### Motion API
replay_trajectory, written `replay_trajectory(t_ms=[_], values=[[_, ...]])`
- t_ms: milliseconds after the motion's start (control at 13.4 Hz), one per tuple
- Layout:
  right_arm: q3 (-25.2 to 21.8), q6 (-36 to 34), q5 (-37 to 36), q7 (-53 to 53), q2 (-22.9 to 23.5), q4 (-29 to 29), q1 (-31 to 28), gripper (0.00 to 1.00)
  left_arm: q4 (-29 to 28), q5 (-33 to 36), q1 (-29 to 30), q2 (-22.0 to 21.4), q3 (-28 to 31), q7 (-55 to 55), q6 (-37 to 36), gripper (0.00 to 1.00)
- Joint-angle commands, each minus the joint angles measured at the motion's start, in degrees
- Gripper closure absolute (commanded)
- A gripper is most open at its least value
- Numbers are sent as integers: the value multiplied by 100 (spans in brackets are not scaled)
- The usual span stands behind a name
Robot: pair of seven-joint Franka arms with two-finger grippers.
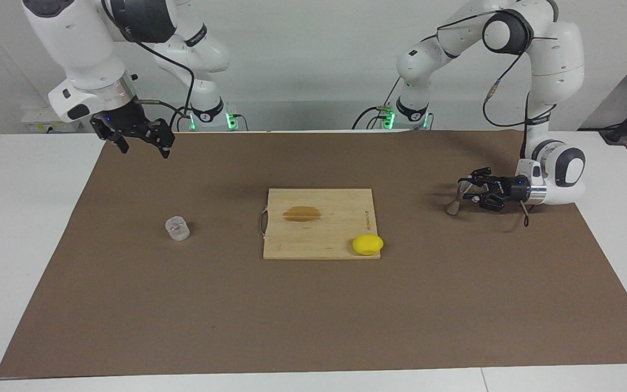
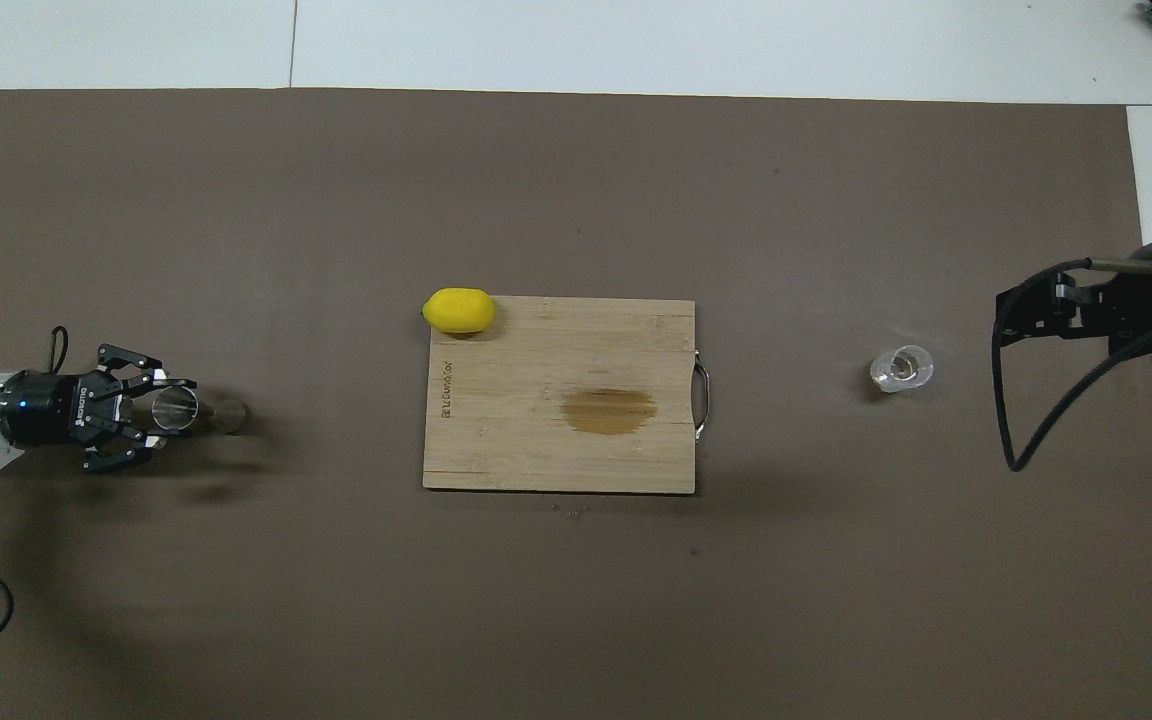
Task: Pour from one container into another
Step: 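Carry the metal cup with the left gripper onto the wooden board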
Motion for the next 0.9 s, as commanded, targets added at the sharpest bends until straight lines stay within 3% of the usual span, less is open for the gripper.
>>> replay_trajectory(t_ms=[0,299,522,821], values=[[18,-63,-33,-92,-21,-7,-45,1,-57,-306,-192,-159,-140,25,32,100],[18,-63,-33,-92,-21,-7,-45,1,-468,-919,-867,-509,-131,33,154,100],[18,-63,-33,-92,-21,-15,-45,1,-1224,-1596,-1491,-1001,-131,7,760,100],[18,-63,-33,-92,-21,-7,-45,1,-1813,-2361,-2230,-1555,-140,7,1489,100]])
